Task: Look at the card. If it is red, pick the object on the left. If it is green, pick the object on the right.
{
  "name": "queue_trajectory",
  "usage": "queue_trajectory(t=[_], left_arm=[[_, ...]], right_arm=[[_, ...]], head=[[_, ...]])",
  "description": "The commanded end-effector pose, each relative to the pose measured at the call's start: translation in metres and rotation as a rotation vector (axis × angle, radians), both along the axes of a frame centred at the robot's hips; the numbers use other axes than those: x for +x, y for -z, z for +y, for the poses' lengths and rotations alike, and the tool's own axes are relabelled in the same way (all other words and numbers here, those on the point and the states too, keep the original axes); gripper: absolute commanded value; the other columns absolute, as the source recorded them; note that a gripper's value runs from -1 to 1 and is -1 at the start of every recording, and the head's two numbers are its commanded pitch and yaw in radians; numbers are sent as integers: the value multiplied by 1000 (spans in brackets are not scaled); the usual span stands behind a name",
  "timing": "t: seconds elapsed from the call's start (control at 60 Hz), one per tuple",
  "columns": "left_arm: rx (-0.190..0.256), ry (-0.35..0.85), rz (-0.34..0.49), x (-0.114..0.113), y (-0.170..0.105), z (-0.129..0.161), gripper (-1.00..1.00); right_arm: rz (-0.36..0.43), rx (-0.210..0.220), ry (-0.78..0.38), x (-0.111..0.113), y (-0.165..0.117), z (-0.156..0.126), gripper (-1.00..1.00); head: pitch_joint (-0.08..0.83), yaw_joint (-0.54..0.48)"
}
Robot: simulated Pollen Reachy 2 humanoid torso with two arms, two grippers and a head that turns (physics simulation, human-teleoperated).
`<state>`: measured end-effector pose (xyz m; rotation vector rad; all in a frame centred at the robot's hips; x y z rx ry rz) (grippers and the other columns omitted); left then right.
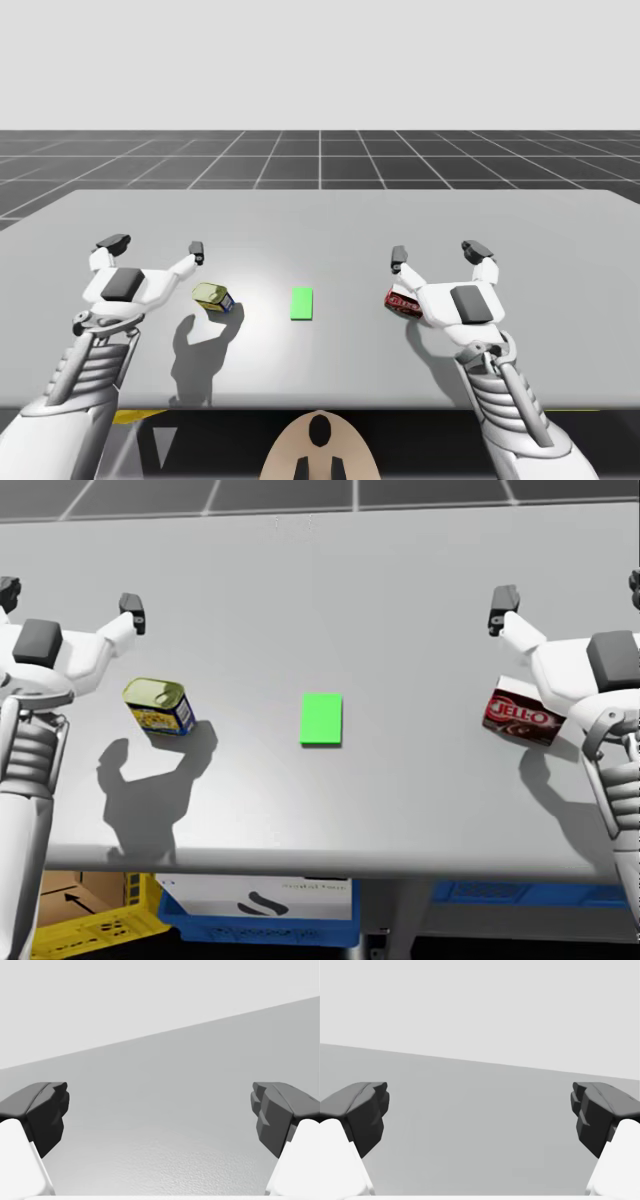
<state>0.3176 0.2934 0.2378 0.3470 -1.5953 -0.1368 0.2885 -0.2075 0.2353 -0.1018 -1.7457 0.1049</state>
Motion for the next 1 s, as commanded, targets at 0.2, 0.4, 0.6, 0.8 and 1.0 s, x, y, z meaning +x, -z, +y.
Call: queue_trajectory(t=[0.2, 0.4, 0.6, 0.8, 1.0], left_arm=[[0, 1, 0, -1, -1, -1, -1000], [-2, 1, -1, -1, -1, -1, -1000], [-10, 3, -13, -1, -3, -1, -1000], [-13, 4, -16, -1, -2, -1, -1000], [-22, 0, -20, -1, -2, 0, -1000]], right_arm=[[4, 20, -4, -1, 0, 4, -1000], [5, 18, -4, -1, 0, 4, -1000], [8, 18, -7, 0, -1, 5, -1000], [7, 20, -9, -1, -2, 7, -1000], [41, 80, 33, -21, -14, 13, -1000]], head=[[709, 32], [702, -117], [710, -292], [710, -331], [692, -330]])
